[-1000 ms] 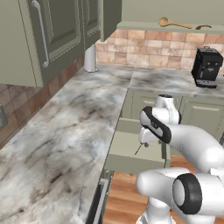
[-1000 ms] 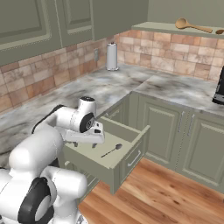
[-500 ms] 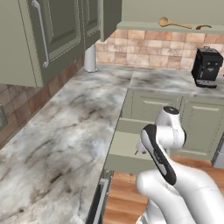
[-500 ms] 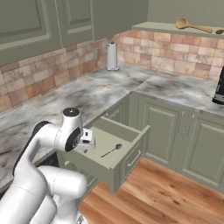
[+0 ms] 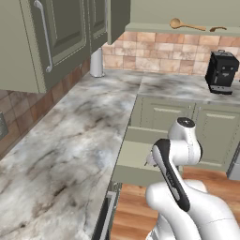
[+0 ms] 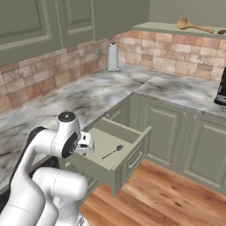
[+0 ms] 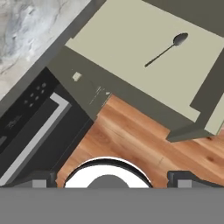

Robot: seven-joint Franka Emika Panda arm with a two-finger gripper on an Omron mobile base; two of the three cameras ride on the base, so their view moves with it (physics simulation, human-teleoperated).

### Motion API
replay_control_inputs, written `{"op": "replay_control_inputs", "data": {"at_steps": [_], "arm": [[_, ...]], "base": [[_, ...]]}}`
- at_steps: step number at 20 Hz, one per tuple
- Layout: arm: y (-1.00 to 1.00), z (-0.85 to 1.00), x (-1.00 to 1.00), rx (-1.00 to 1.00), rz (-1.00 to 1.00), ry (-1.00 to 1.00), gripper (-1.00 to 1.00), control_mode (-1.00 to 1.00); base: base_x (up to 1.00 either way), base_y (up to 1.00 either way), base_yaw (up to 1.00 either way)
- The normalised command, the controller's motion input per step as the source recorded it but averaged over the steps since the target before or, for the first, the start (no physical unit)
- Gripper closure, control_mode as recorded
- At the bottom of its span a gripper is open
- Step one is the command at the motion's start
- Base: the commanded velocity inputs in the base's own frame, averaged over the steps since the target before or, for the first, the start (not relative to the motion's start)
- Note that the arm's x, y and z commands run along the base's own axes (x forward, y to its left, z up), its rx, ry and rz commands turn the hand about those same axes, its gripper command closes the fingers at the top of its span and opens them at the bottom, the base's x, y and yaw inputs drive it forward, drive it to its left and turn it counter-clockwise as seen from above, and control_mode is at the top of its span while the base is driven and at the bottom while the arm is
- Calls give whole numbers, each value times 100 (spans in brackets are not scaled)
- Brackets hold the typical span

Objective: Organize the utensils by type. Pick up the wooden spoons from the counter and place them in the open cabinet. Then pick up the metallic utensils from the counter and place them in the open drawer.

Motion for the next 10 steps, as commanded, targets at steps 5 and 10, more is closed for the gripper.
{"op": "replay_control_inputs", "data": {"at_steps": [5, 10], "arm": [[0, 0, -12, 0, 0, -2, -100, 100], [0, 0, 0, 0, 0, 0, -100, 100]], "base": [[-15, 0, 0], [-57, 0, 13]]}}
